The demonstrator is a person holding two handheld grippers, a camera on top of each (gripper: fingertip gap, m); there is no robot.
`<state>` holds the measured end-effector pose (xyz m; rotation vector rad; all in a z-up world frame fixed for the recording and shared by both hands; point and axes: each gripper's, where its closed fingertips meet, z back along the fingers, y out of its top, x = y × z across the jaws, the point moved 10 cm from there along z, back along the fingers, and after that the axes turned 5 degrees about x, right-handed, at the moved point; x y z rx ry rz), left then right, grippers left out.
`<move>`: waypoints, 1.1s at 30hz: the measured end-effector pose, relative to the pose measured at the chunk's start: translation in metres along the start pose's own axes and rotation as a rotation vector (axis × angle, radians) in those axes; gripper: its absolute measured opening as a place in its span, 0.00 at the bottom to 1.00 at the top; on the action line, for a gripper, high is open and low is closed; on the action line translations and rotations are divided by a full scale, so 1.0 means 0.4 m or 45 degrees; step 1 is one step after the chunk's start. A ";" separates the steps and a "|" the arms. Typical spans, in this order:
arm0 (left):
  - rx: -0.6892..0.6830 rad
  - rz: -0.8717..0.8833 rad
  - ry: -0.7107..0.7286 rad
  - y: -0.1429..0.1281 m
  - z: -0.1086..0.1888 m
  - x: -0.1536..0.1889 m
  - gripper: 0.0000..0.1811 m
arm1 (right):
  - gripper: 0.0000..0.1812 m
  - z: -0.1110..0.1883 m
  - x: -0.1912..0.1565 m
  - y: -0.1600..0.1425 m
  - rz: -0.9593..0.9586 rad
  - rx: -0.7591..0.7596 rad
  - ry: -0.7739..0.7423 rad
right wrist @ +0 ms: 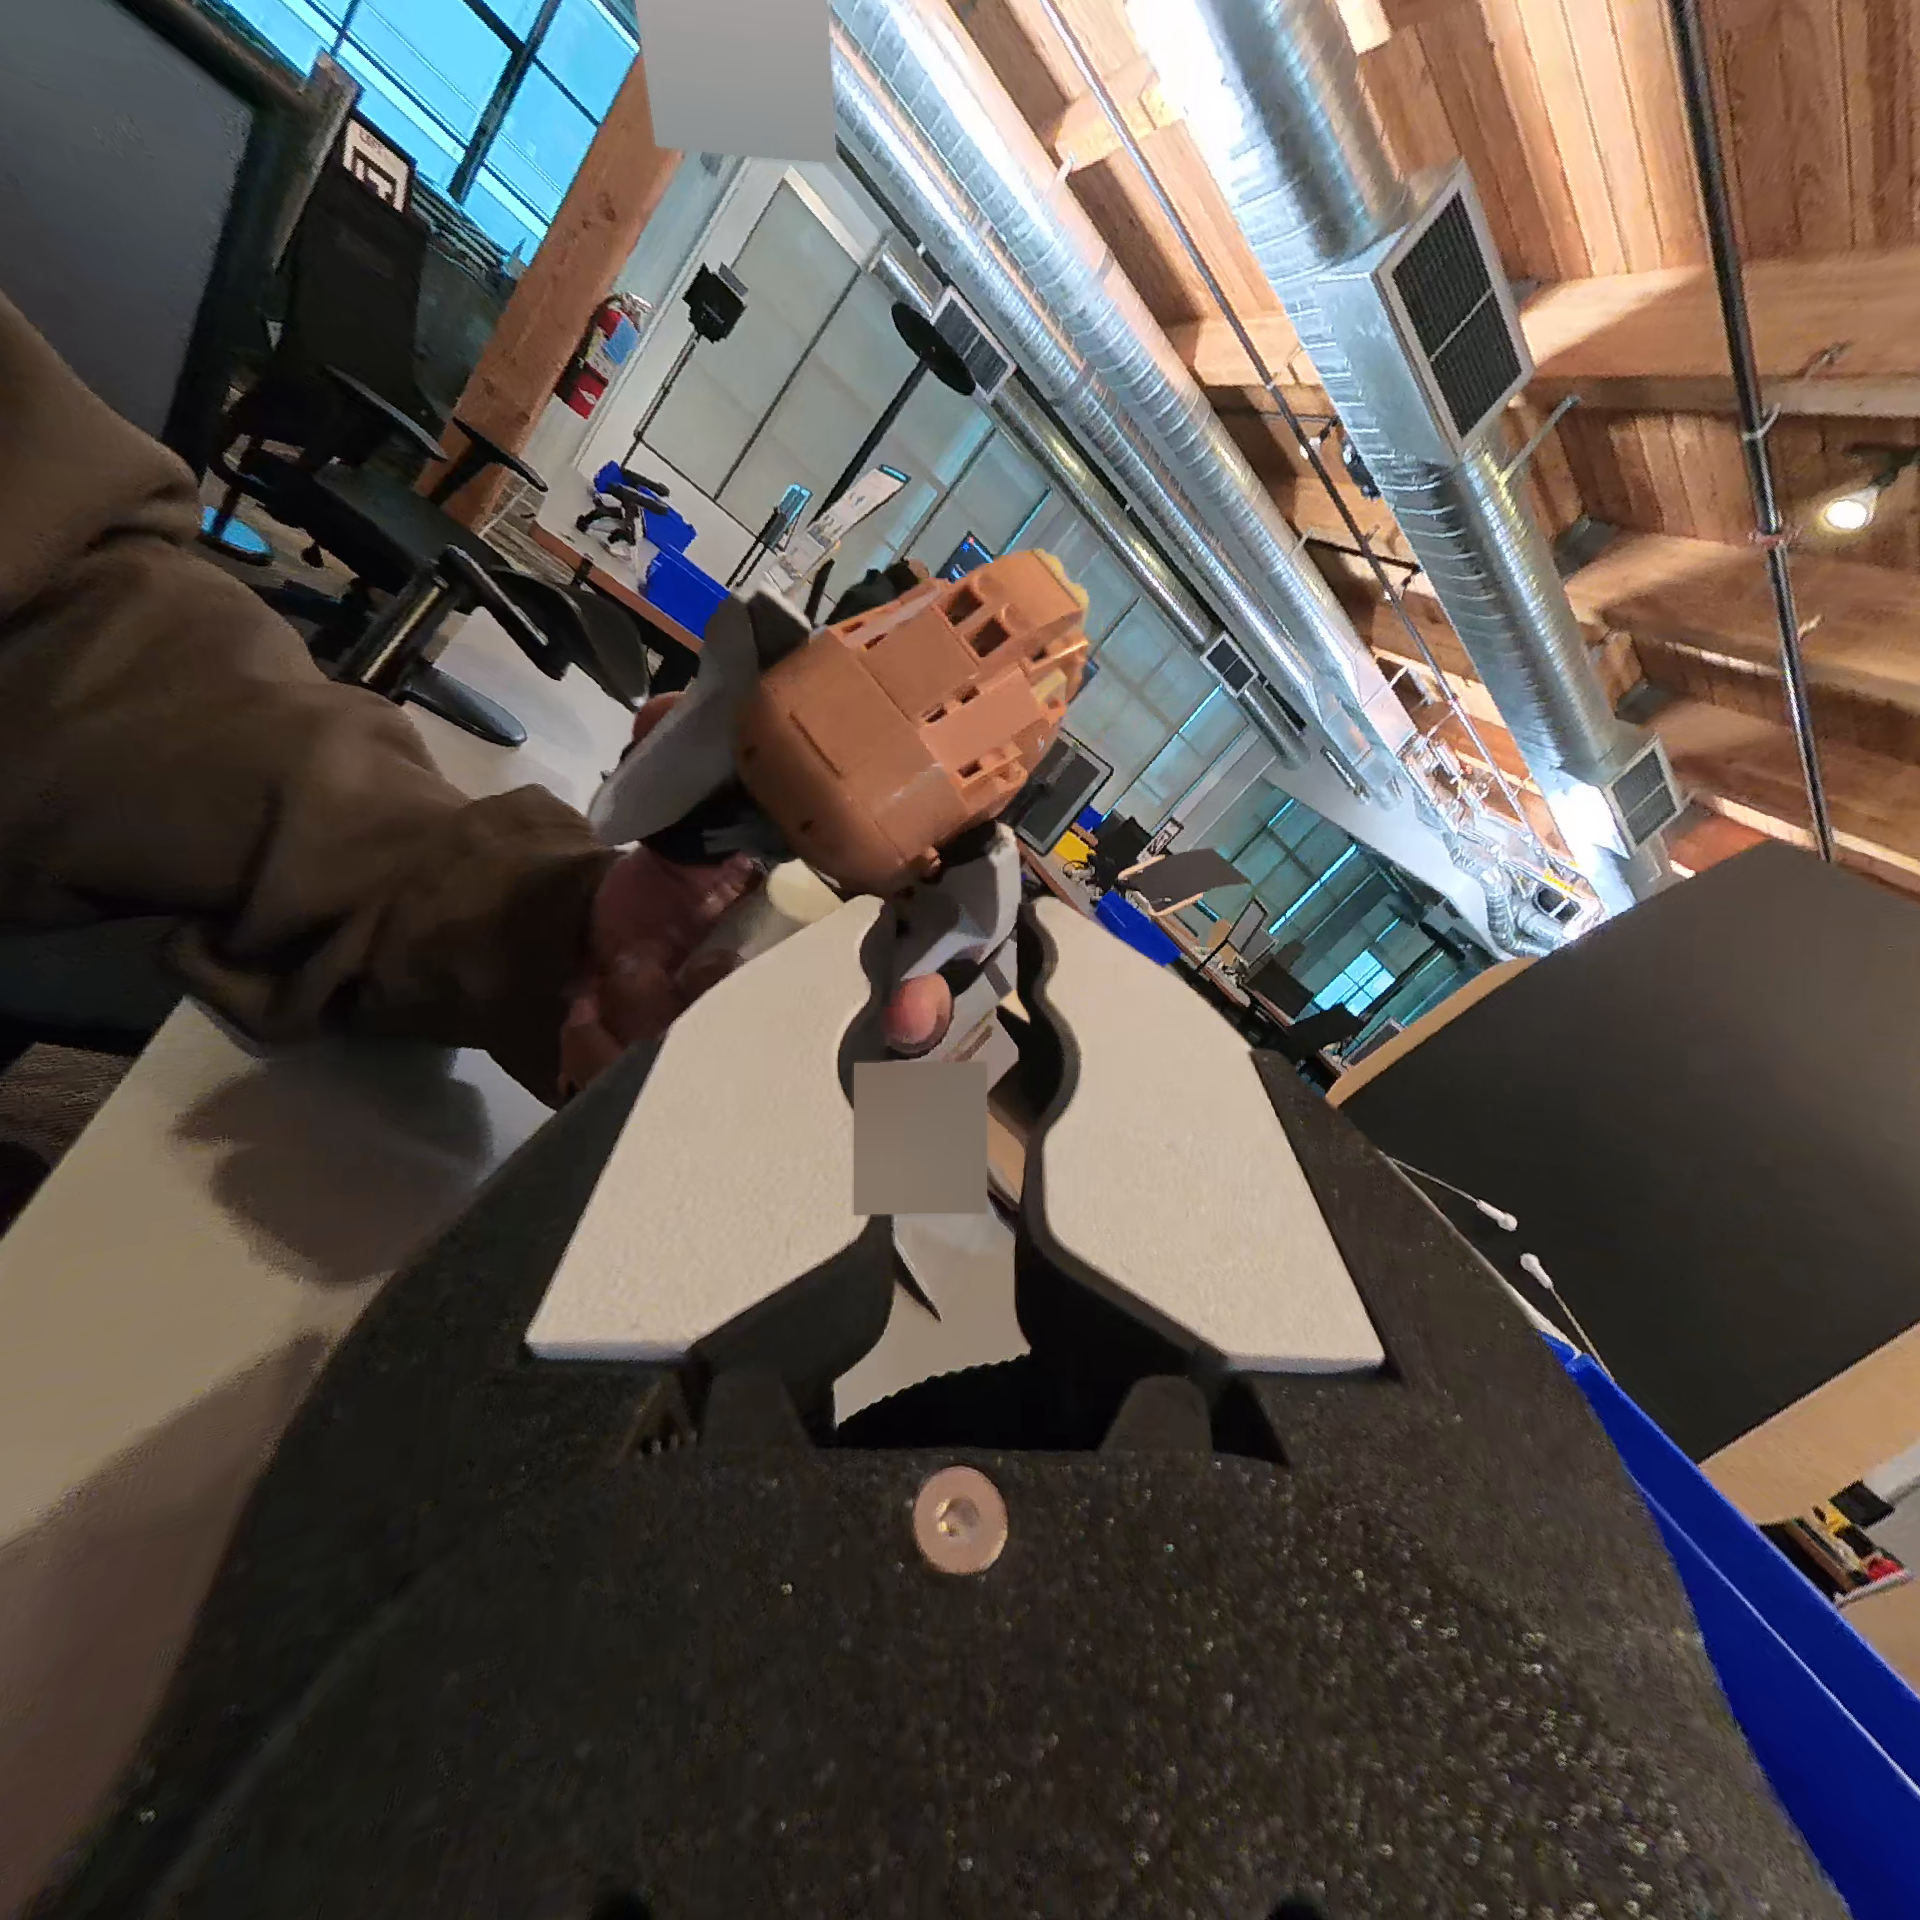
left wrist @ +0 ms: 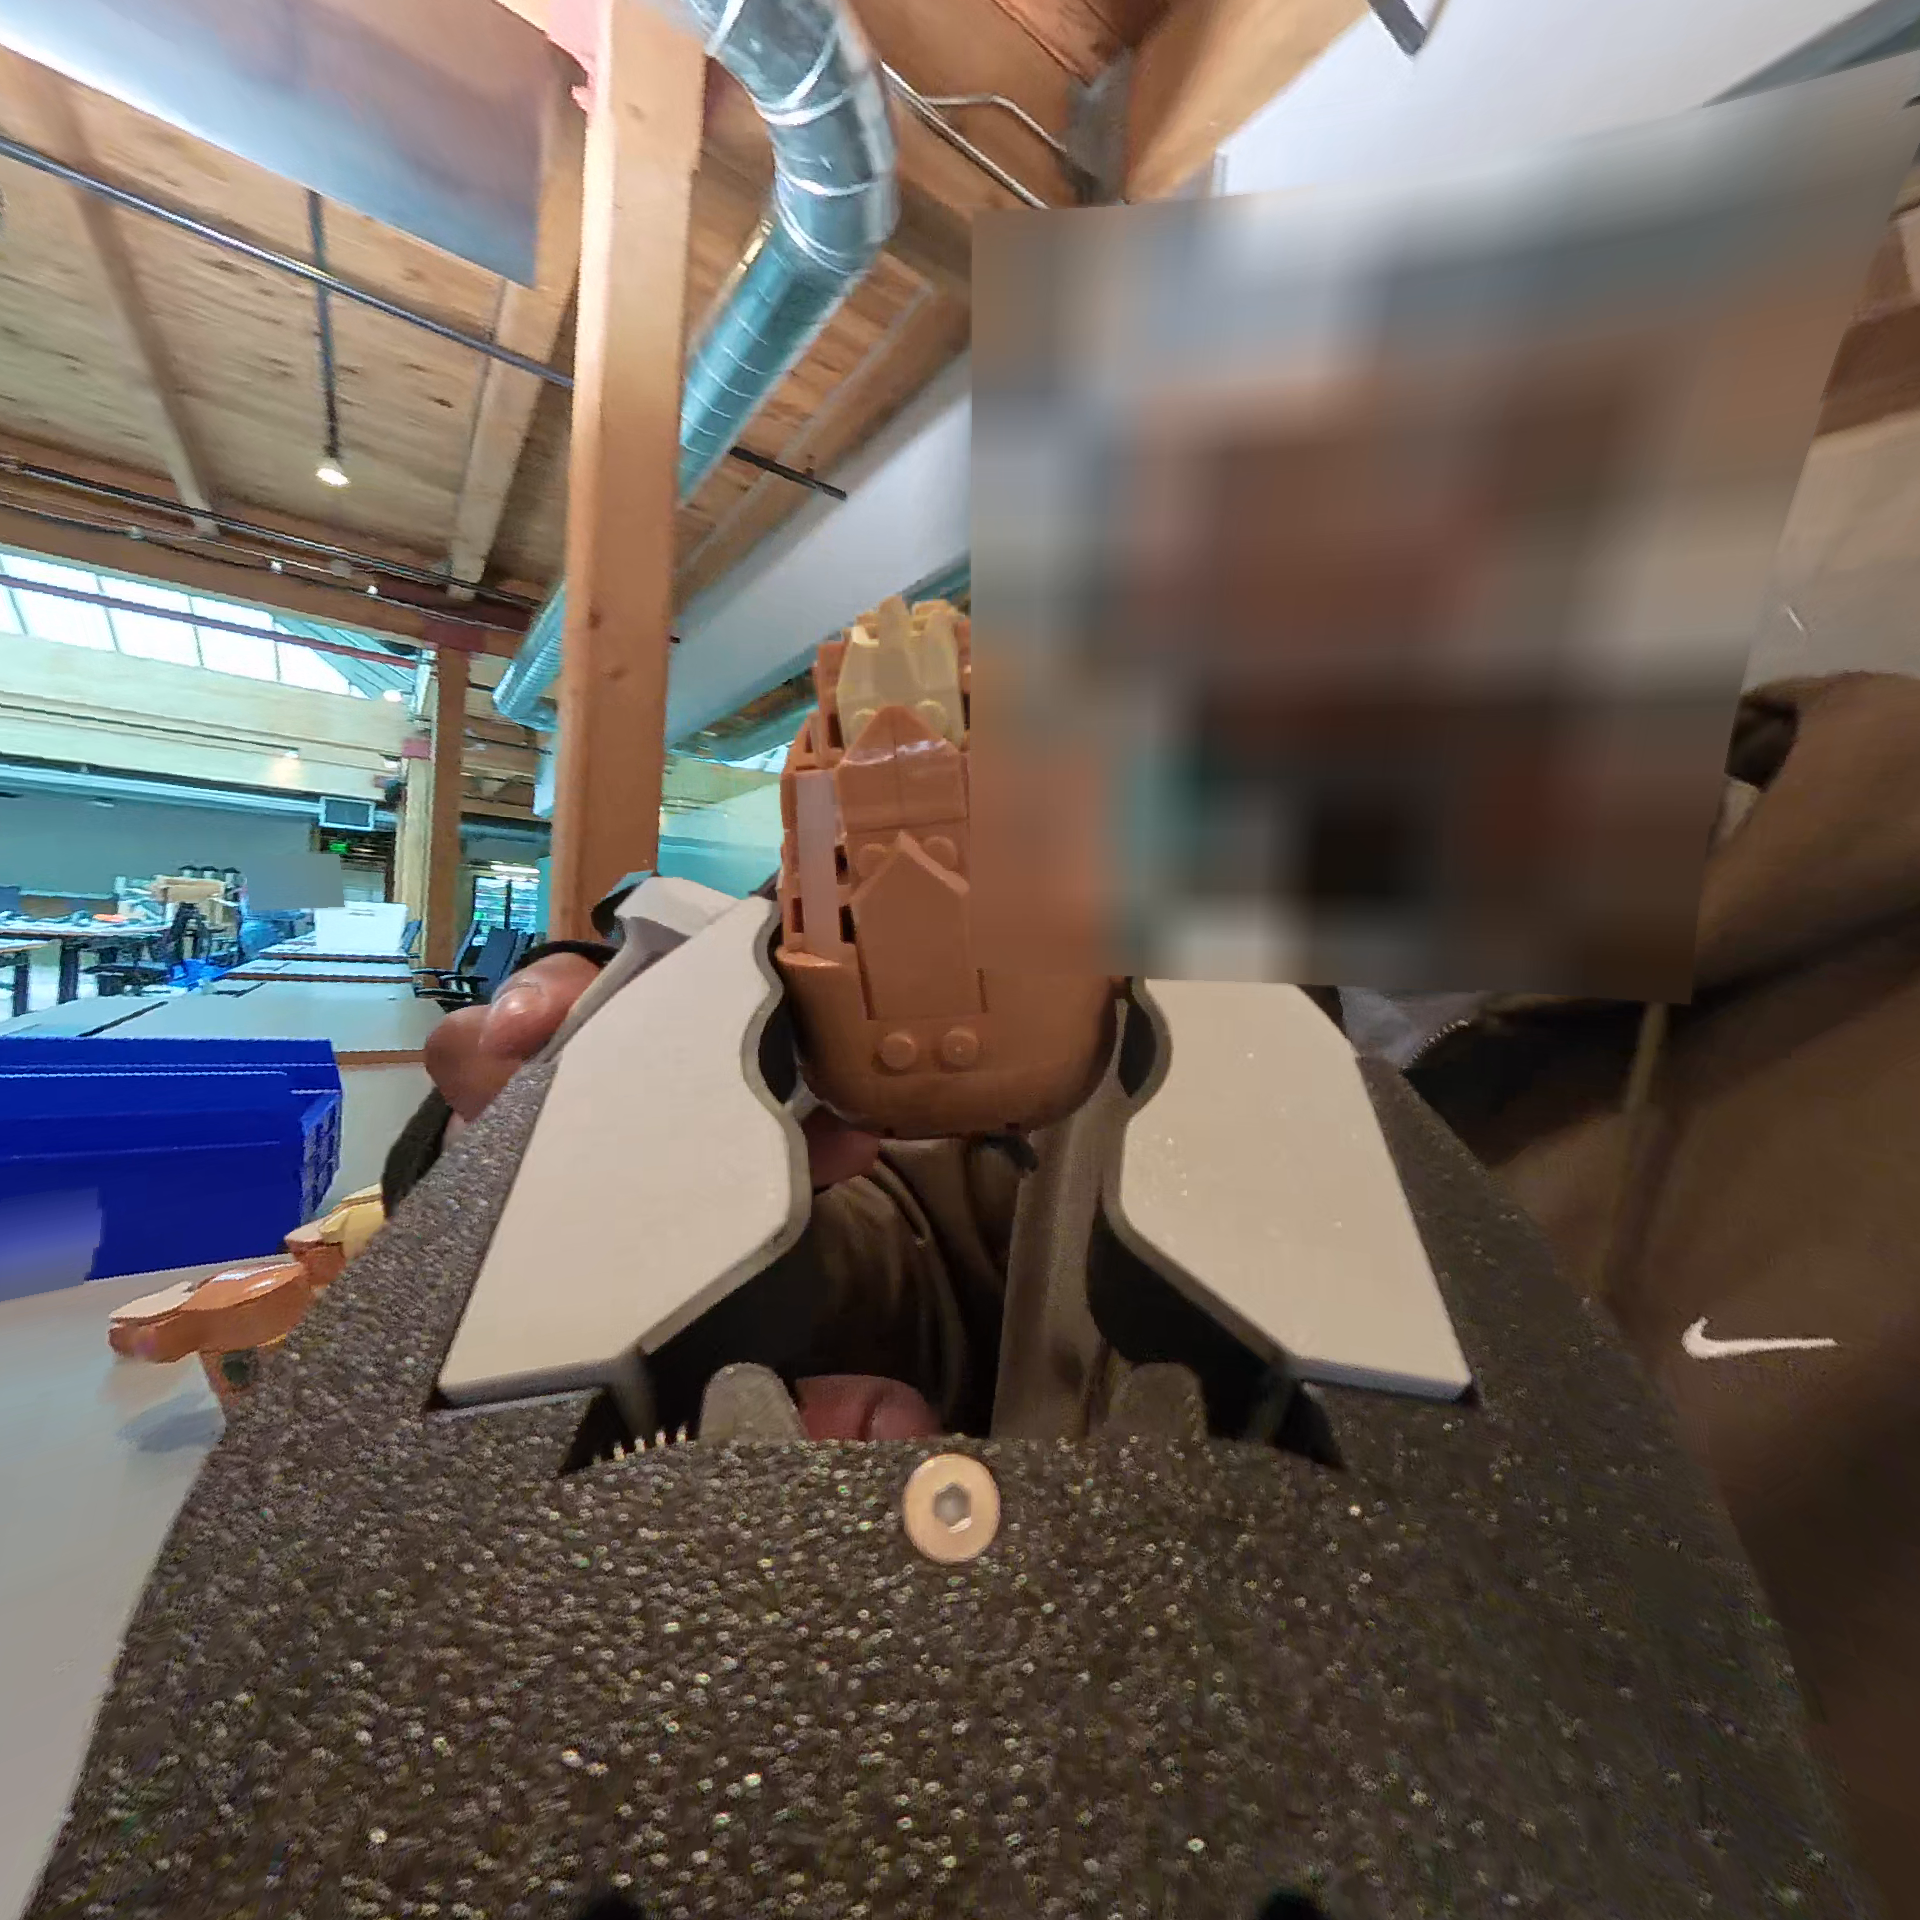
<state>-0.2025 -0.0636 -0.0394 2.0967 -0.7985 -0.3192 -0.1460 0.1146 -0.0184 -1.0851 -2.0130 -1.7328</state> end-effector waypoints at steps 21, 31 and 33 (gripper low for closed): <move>-0.525 -0.559 1.009 -0.092 -0.022 0.042 0.34 | 0.12 0.056 0.013 -0.043 -0.794 0.038 -0.069; -0.562 -0.468 1.079 -0.173 -0.004 0.101 0.34 | 0.15 0.072 -0.066 -0.095 -1.155 0.067 0.012; -0.563 -0.445 1.074 -0.174 -0.003 0.099 0.34 | 0.15 0.075 -0.063 -0.098 -1.169 0.072 0.004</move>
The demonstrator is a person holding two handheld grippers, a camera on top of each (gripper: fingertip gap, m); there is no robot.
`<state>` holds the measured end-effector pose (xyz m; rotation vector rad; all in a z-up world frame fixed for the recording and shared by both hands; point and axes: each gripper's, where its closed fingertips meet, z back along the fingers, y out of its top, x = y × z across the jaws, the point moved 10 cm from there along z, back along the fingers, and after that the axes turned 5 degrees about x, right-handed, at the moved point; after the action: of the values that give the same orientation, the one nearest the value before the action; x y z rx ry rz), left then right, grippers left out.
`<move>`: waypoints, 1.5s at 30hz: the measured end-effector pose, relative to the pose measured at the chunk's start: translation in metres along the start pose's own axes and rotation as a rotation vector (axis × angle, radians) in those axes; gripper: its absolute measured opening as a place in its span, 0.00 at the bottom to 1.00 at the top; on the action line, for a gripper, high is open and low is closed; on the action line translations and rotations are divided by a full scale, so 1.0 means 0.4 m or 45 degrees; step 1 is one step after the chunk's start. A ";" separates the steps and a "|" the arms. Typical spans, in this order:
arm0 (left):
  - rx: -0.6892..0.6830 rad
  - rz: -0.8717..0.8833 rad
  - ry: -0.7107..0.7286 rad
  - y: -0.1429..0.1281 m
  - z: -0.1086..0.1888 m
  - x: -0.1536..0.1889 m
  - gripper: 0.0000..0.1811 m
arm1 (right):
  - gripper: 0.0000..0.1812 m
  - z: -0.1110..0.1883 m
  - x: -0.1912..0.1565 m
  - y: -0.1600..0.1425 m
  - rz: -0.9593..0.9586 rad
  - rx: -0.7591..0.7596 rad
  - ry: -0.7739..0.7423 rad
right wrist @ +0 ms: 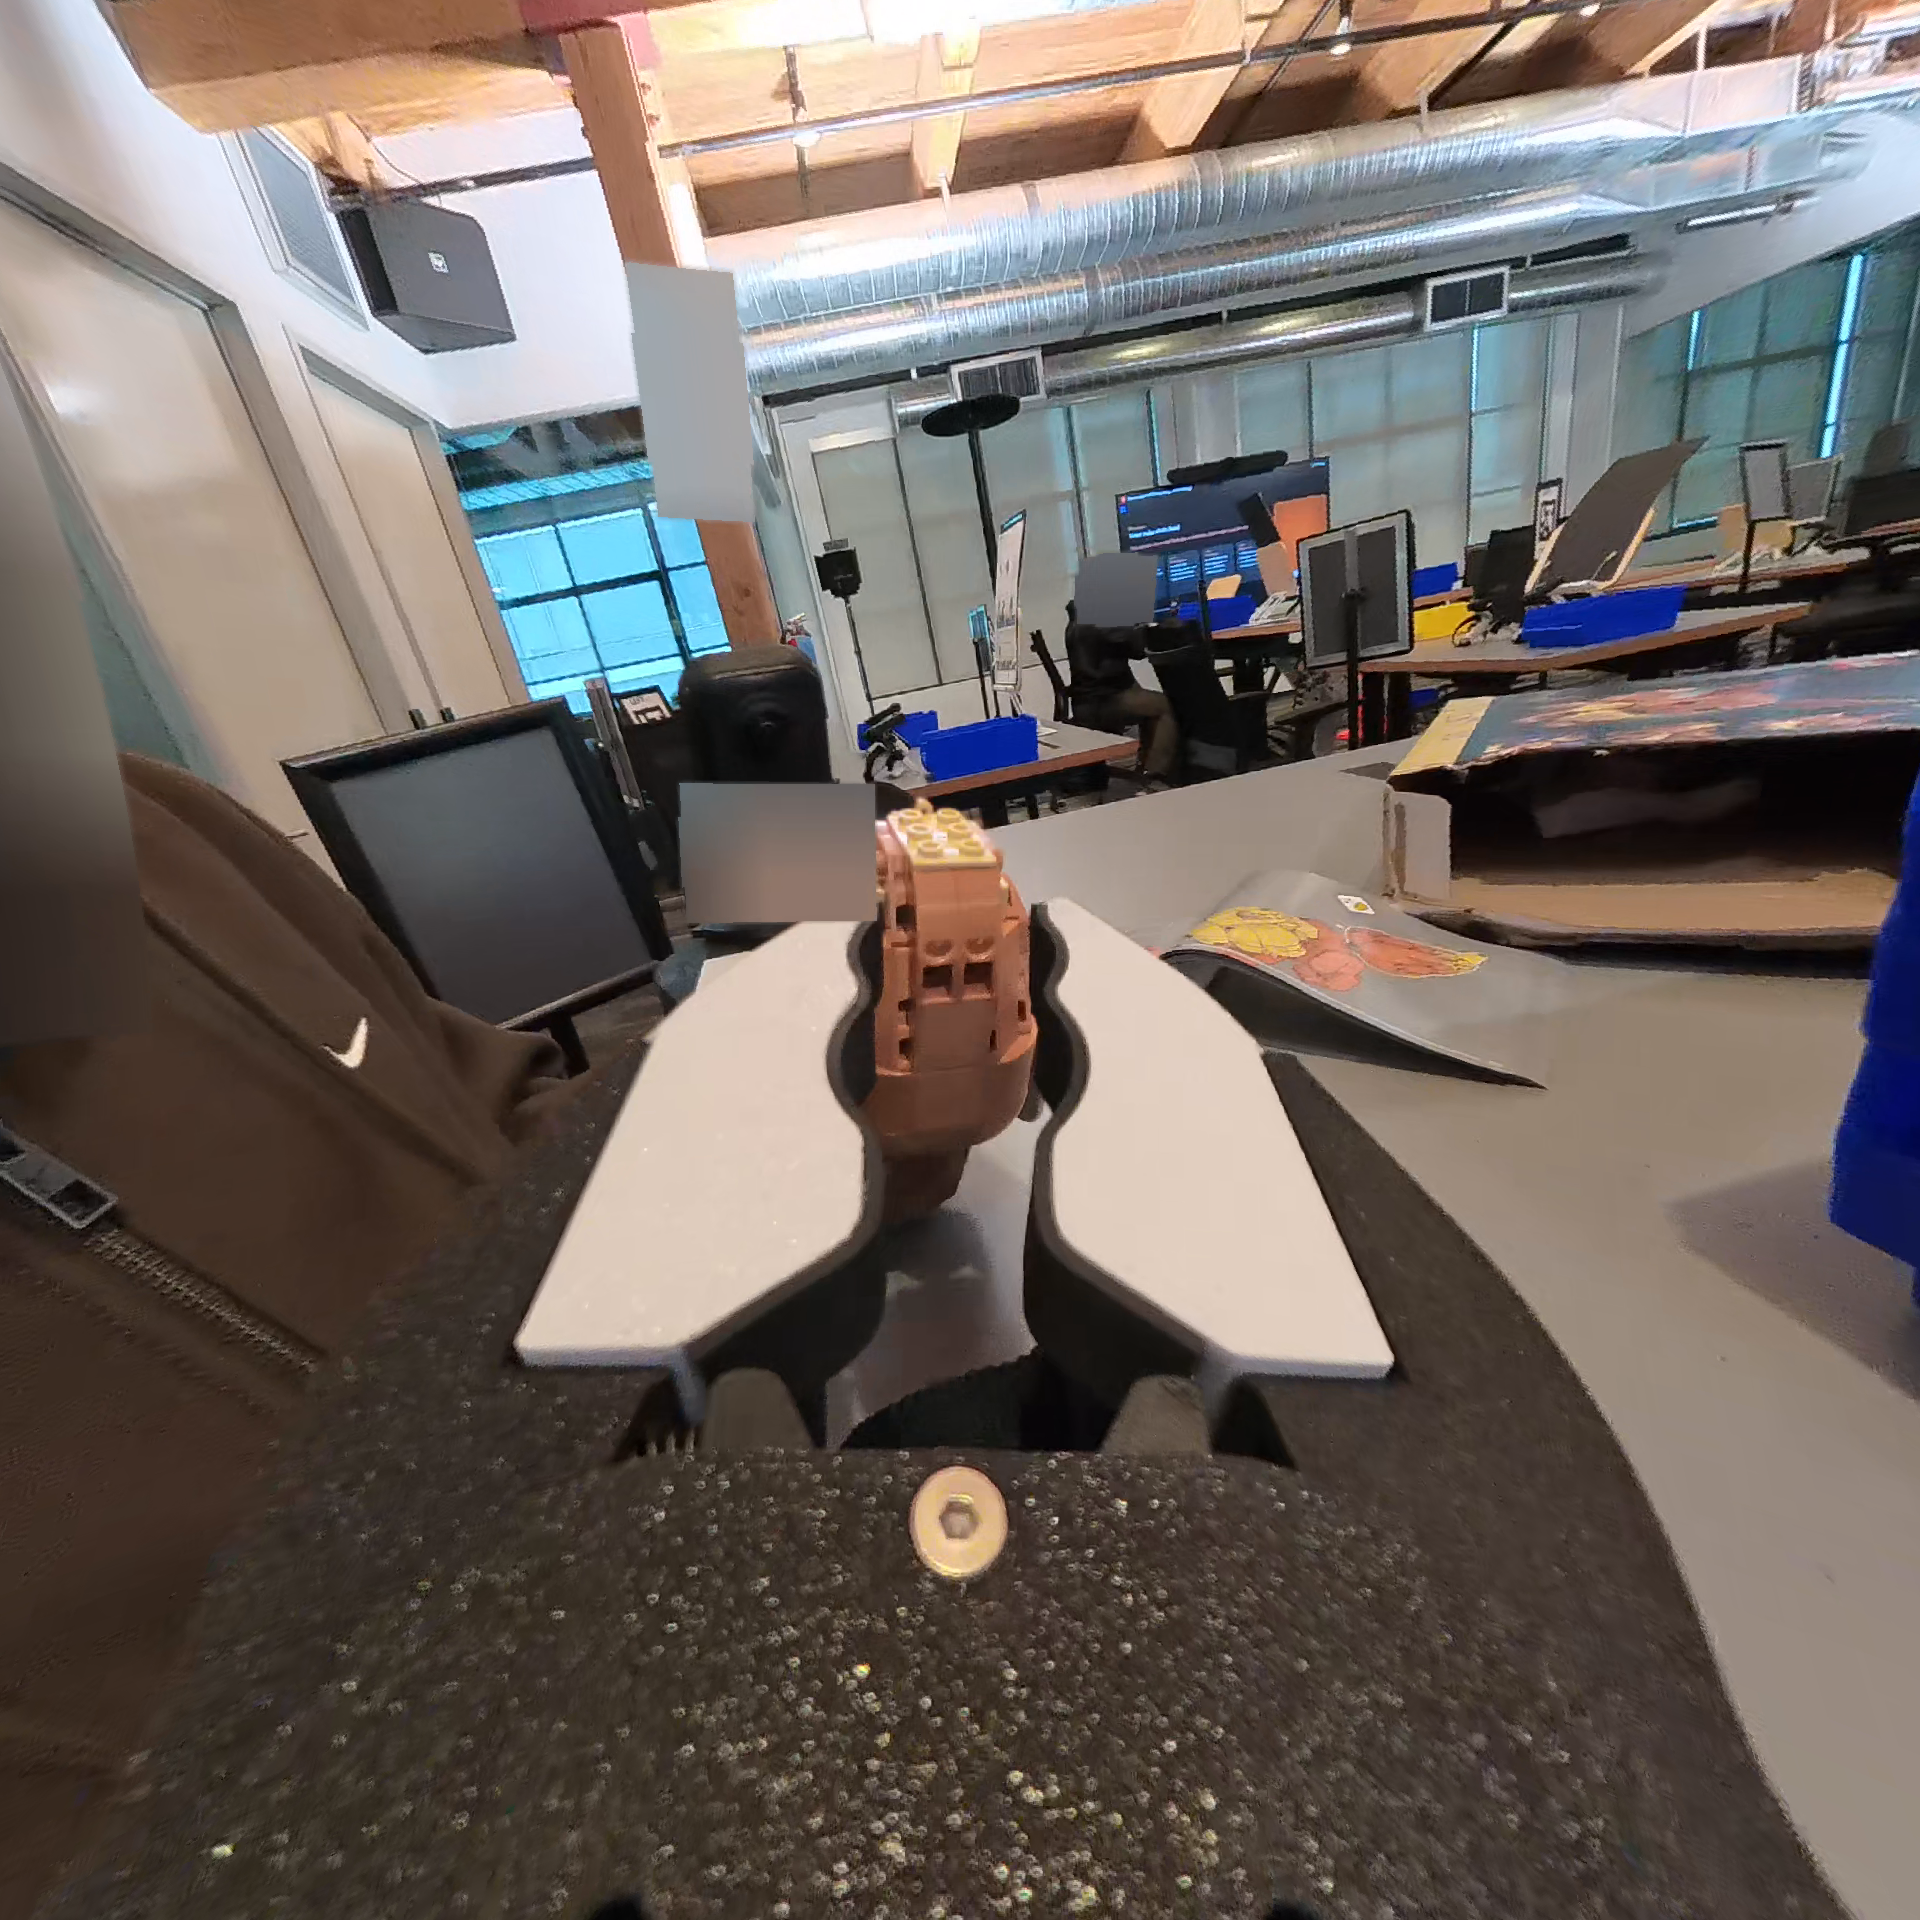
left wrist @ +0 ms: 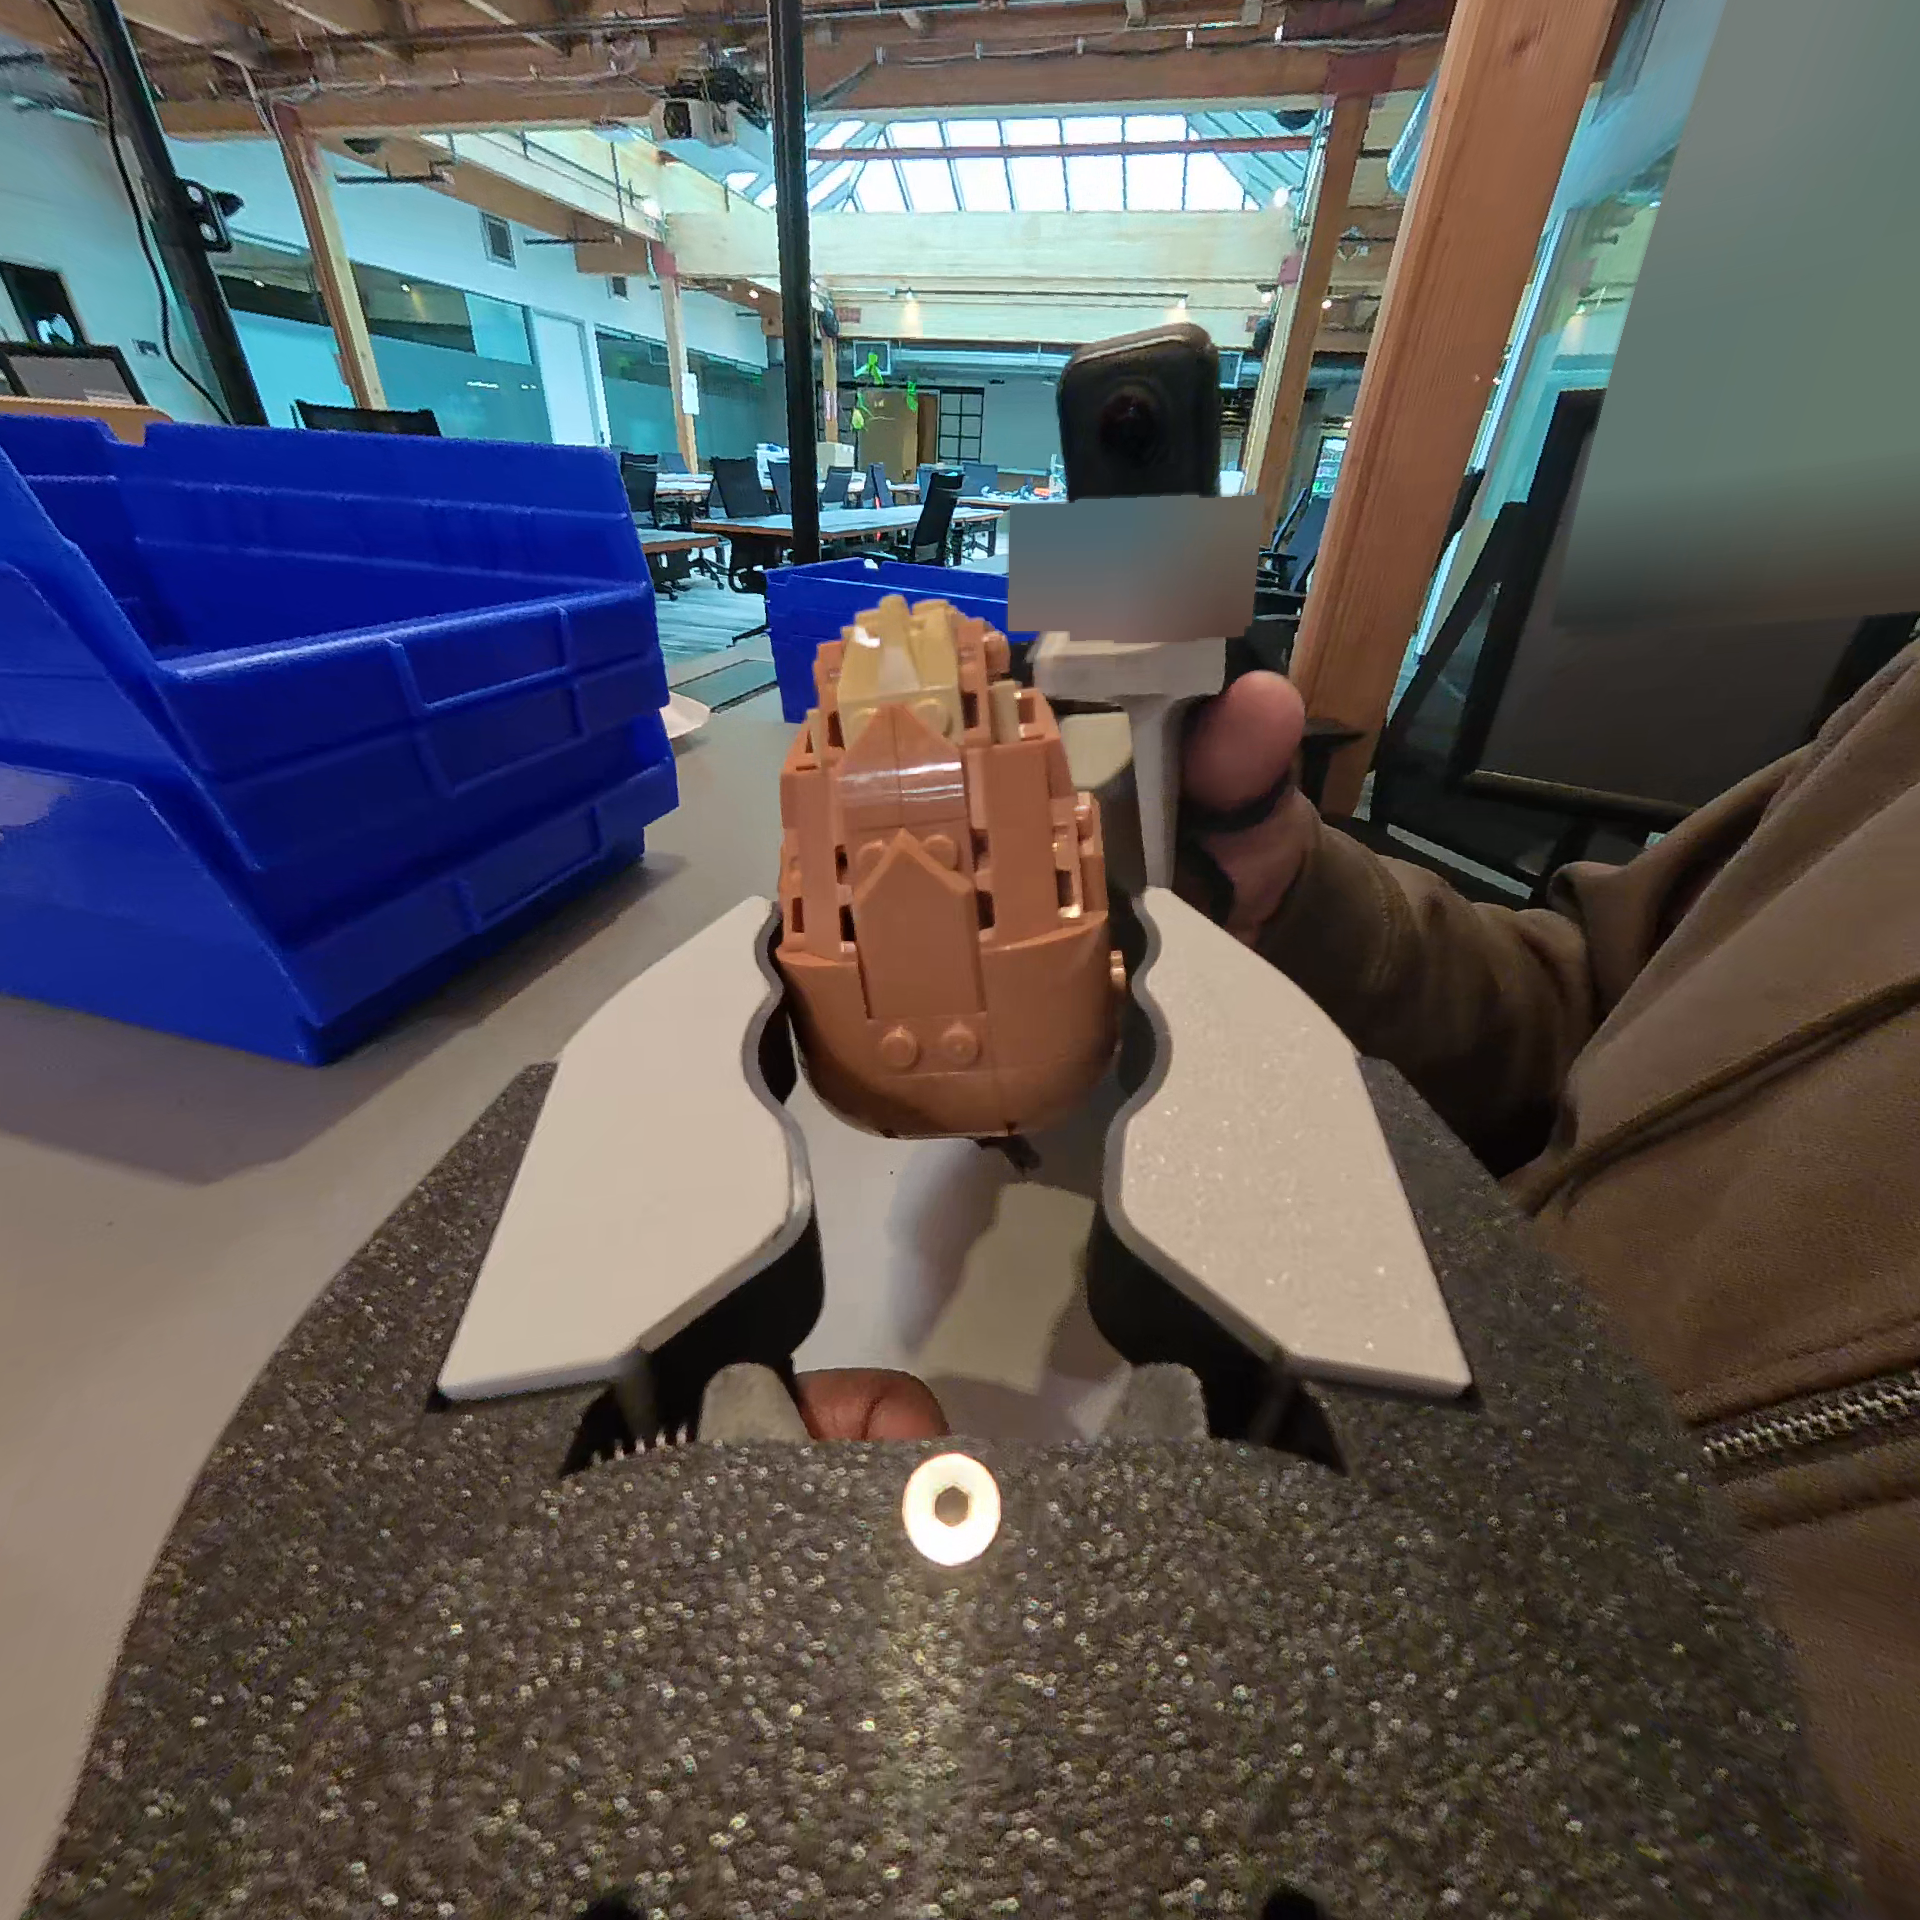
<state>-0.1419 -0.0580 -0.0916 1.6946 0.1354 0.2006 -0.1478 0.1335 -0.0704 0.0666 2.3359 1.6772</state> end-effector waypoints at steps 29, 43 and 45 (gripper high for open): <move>0.229 0.582 -0.311 -0.009 0.020 -0.040 0.34 | 0.13 0.000 0.011 -0.021 -0.192 0.022 0.046; 0.088 0.305 -0.003 -0.010 0.012 -0.031 0.34 | 0.13 -0.001 0.005 -0.024 -0.107 -0.001 -0.011; 0.037 0.179 0.132 -0.010 0.009 -0.029 0.34 | 0.13 -0.001 0.003 -0.024 -0.075 -0.009 -0.042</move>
<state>-0.1525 -0.0635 -0.0965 1.7242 0.0969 0.3934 -0.1481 0.1302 -0.0797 0.0242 2.2853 1.6435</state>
